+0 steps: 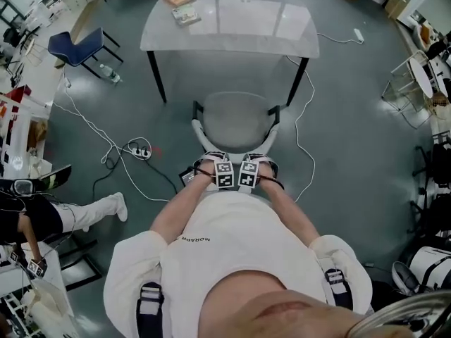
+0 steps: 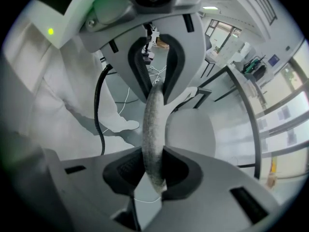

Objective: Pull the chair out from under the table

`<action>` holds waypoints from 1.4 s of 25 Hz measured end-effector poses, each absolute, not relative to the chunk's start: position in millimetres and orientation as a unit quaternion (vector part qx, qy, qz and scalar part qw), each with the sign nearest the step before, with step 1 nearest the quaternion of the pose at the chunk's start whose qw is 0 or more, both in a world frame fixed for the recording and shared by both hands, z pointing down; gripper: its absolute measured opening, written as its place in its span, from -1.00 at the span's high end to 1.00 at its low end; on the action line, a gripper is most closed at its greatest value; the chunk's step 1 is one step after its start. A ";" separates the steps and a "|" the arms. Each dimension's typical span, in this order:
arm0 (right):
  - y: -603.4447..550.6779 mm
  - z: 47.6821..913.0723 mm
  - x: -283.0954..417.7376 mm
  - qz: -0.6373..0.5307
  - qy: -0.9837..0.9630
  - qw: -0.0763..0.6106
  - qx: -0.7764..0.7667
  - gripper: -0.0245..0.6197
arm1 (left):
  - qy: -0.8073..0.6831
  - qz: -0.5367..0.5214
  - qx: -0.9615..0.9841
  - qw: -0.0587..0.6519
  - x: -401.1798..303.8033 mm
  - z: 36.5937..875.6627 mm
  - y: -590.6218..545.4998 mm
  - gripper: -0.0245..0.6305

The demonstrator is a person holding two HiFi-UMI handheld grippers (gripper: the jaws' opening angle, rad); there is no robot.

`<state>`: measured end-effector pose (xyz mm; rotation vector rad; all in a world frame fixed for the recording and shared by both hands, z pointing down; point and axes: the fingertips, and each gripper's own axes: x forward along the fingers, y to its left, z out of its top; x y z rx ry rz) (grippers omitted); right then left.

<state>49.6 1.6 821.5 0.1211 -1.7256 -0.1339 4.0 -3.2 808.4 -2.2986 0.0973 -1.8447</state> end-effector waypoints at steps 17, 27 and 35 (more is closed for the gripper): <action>8.9 762.6 42.8 0.044 -0.787 0.610 0.079 0.82 | 0.047 -0.584 -0.810 0.040 -1.3 747.9 0.2 0.81; -46.0 638.2 29.3 0.109 -0.850 0.465 0.223 0.86 | 0.208 -0.442 -0.871 -0.052 0.0 624.2 -45.9 0.91; -81.8 528.4 12.7 0.033 -0.881 0.357 0.309 0.87 | 0.319 -0.329 -0.887 -0.053 -11.7 514.5 -69.5 0.91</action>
